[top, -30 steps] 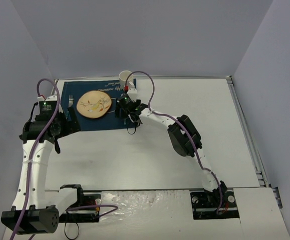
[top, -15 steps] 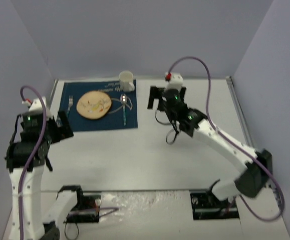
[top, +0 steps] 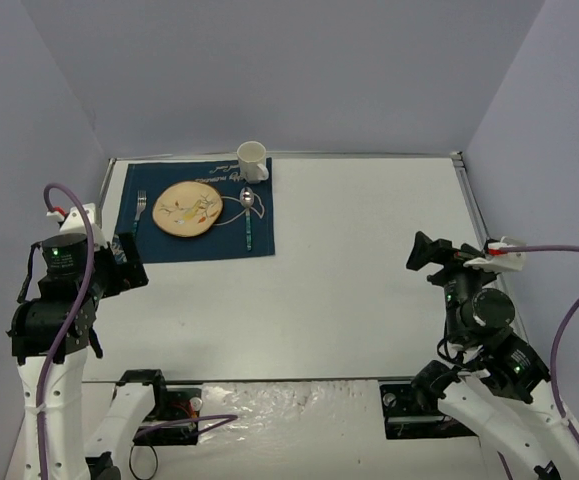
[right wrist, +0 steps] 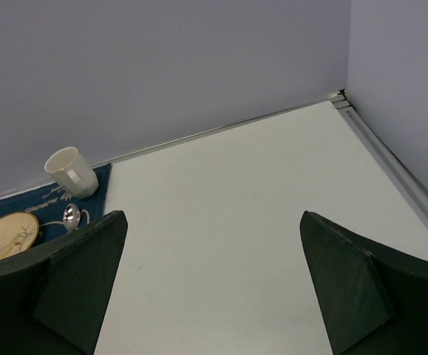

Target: Set the dinner table for one person

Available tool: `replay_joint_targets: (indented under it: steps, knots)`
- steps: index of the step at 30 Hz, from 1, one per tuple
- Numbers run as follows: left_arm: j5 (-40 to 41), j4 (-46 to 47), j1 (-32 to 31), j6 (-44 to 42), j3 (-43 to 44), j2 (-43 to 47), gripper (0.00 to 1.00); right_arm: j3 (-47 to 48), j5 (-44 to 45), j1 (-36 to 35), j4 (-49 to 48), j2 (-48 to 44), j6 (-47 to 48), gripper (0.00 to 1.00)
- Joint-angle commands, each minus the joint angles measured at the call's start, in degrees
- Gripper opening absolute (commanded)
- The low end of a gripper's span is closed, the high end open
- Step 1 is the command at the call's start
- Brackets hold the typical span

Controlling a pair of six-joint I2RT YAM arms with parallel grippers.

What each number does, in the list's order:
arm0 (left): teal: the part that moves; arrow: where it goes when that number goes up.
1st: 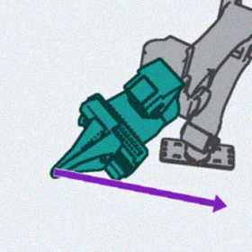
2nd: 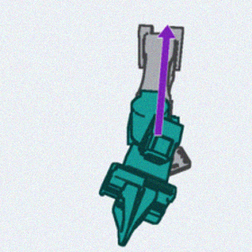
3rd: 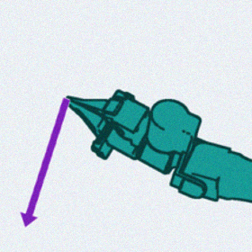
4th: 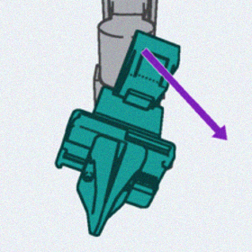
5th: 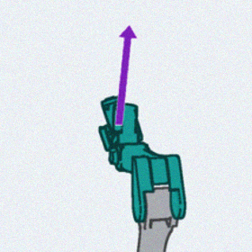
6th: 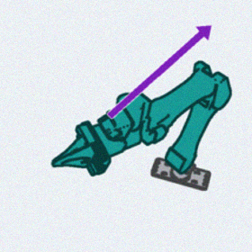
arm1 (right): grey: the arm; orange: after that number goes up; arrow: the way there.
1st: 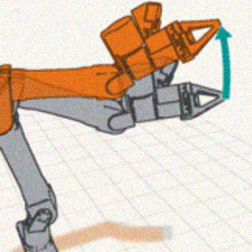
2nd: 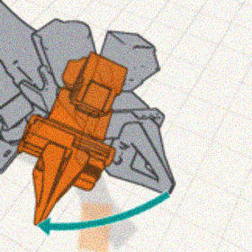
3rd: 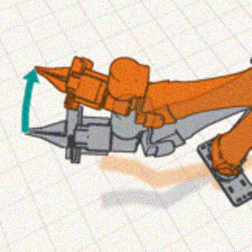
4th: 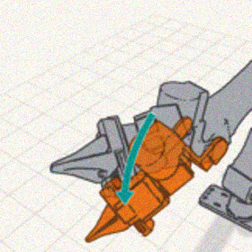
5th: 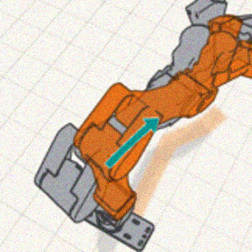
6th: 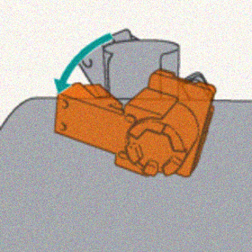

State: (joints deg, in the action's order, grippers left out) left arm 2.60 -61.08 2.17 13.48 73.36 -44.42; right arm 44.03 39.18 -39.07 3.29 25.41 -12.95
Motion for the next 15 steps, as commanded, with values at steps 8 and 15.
replay_joint_targets:
  steps: [8, 15]
  knots:
    - [-2.6, 2.5, -0.4, -1.3, 2.1, -2.0, 0.97, 1.1, 7.8, -0.1, 2.9, -2.3, 3.4, 1.00]
    - [-2.6, 2.3, -0.4, -1.2, 1.1, -1.2, 0.97, 2.3, 7.3, -0.1, 2.7, 1.5, 3.6, 1.00]
